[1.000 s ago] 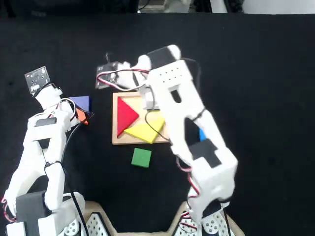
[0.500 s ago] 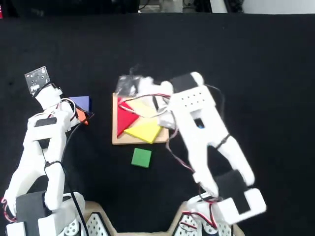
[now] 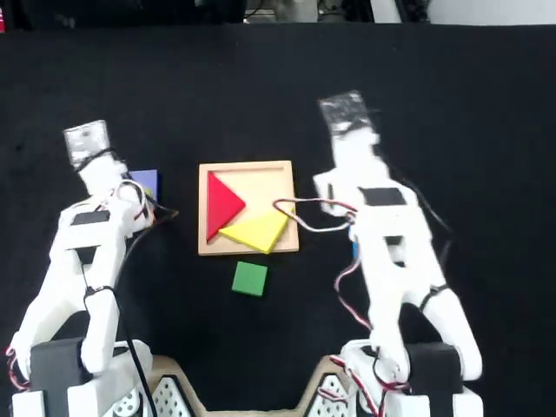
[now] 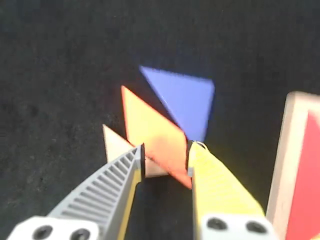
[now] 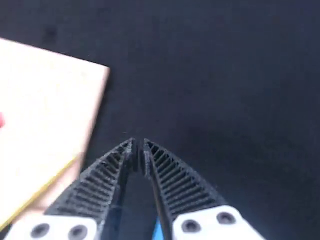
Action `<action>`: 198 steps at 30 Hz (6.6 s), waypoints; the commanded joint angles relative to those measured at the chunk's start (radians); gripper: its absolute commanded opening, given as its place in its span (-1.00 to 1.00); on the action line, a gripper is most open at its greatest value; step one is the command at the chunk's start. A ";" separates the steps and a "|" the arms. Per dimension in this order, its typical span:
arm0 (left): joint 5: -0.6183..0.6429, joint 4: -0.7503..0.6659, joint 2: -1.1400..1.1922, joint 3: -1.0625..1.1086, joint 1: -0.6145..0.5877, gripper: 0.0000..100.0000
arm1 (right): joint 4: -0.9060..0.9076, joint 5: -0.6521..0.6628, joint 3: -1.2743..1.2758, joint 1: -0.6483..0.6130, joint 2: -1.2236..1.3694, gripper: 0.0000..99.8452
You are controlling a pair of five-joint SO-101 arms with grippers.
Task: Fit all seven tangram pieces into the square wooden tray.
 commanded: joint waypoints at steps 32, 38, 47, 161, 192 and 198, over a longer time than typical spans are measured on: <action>-0.749 0.661 -0.232 -0.371 0.602 -0.67 | -0.176 -0.293 -0.358 0.407 0.469 -0.98; -0.812 0.529 -0.319 -0.197 0.645 -0.66 | 0.029 -0.293 -0.567 0.416 0.604 -0.98; -0.703 0.275 -0.261 -0.021 0.783 -0.53 | 0.092 -0.295 -0.628 0.427 0.644 -0.98; -0.061 0.026 -0.944 0.381 0.153 -0.77 | 0.181 -0.028 -0.634 0.209 0.639 -0.98; -0.035 -0.198 -0.132 0.137 0.085 -0.89 | 1.183 -0.669 -1.486 -0.358 0.858 -0.67; -0.035 -0.198 -0.132 0.136 0.085 -0.89 | 1.195 -0.784 -1.659 -0.351 1.038 -0.67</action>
